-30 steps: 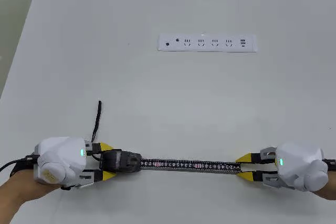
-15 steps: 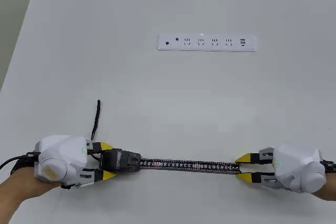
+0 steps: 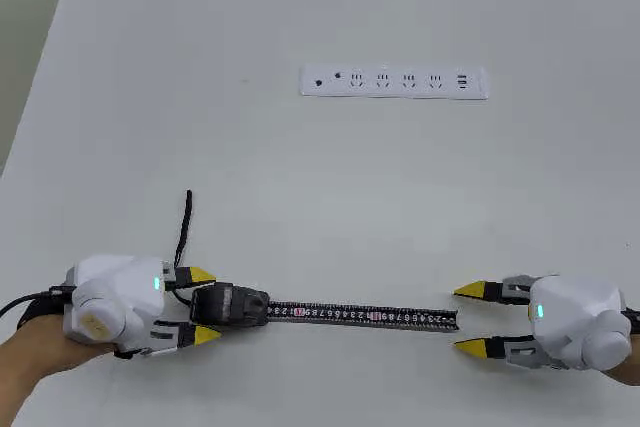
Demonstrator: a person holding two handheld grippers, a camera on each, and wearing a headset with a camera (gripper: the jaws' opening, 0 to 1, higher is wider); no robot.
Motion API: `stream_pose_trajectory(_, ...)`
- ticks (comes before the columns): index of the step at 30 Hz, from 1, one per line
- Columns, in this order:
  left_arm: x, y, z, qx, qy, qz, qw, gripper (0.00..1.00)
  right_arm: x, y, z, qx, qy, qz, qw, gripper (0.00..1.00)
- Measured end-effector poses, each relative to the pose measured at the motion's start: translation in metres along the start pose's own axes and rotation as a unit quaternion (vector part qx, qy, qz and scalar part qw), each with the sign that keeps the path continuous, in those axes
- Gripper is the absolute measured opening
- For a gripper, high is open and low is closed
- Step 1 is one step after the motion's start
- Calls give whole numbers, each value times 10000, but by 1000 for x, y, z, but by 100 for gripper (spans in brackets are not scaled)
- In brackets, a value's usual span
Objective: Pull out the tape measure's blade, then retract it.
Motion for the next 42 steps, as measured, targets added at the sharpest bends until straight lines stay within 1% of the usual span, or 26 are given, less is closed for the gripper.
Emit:
stream_pose_trajectory(2, 0, 2, 1, 33, 17, 15, 10000, 44, -1, 2, -1, -52, -20, -10, 10000, 51)
stream_pose_trajectory(4, 0, 3, 0, 88, 21, 93, 9999, 55, -1, 2, -1, -142, -143, 35, 9998, 60)
stream_pose_trajectory(5, 0, 4, -1, 126, 51, 127, 9998, 60, 1, 3, 0, -189, -193, 49, 9996, 68)
stream_pose_trajectory(6, 1, 4, -1, 140, 59, 147, 9998, 65, 2, 4, 0, -219, -231, 65, 9995, 74)
stream_pose_trajectory(8, 3, 5, -1, 174, 17, 220, 9996, 72, 2, 4, 2, -315, -314, 92, 9990, 88)
stream_pose_trajectory(11, 3, 6, -2, 238, -28, 250, 9994, 84, 5, 5, 4, -431, -368, 176, 9982, 100)
stream_pose_trajectory(12, 3, 7, -3, 261, -28, 270, 9993, 89, 4, 7, 5, -514, -396, 149, 9978, 100)
stream_pose_trajectory(13, 3, 7, -3, 275, -16, 266, 9993, 92, 4, 7, 5, -504, -406, 172, 9978, 100)
stream_pose_trajectory(15, 3, 8, -5, 315, 8, 262, 9992, 100, 4, 8, 7, -608, -409, 188, 9971, 100)
stream_pose_trajectory(22, 2, 11, -6, 345, 13, 301, 9990, 100, 3, 10, 7, -641, -479, 178, 9966, 100)
stream_pose_trajectory(27, 2, 13, -5, 393, 93, 367, 9985, 100, 4, 12, 5, -686, -523, 200, 9961, 100)
stream_pose_trajectory(31, 0, 16, -5, 460, 191, 429, 9978, 100, 5, 15, 6, -758, -593, 219, 9951, 100)
stream_pose_trajectory(32, 0, 16, -4, 479, 226, 450, 9976, 100, 5, 15, 6, -772, -592, 221, 9950, 100)
stream_pose_trajectory(33, 1, 17, -3, 506, 298, 506, 9970, 100, 6, 16, 5, -793, -597, 221, 9948, 100)
stream_pose_trajectory(35, 4, 18, -2, 561, 349, 600, 9960, 100, 7, 18, 4, -849, -612, 219, 9943, 100)
stream_pose_trajectory(37, 5, 21, -1, 611, 408, 628, 9953, 100, 8, 19, 3, -895, -687, 231, 9933, 100)
stream_pose_trajectory(42, 2, 23, 2, 753, 512, 720, 9932, 100, 9, 23, -2, -1048, -803, 267, 9909, 100)
Point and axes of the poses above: the centre of the closed fingertips' face, and the gripper's own axes: y roughly backward along the fingers, z roughly to its right, x roughly out of its top, the point moved 3 cm from there along y, roughly backward along the fingers, and after that the axes turned 4 degrees about z, right-handed, at the moved point
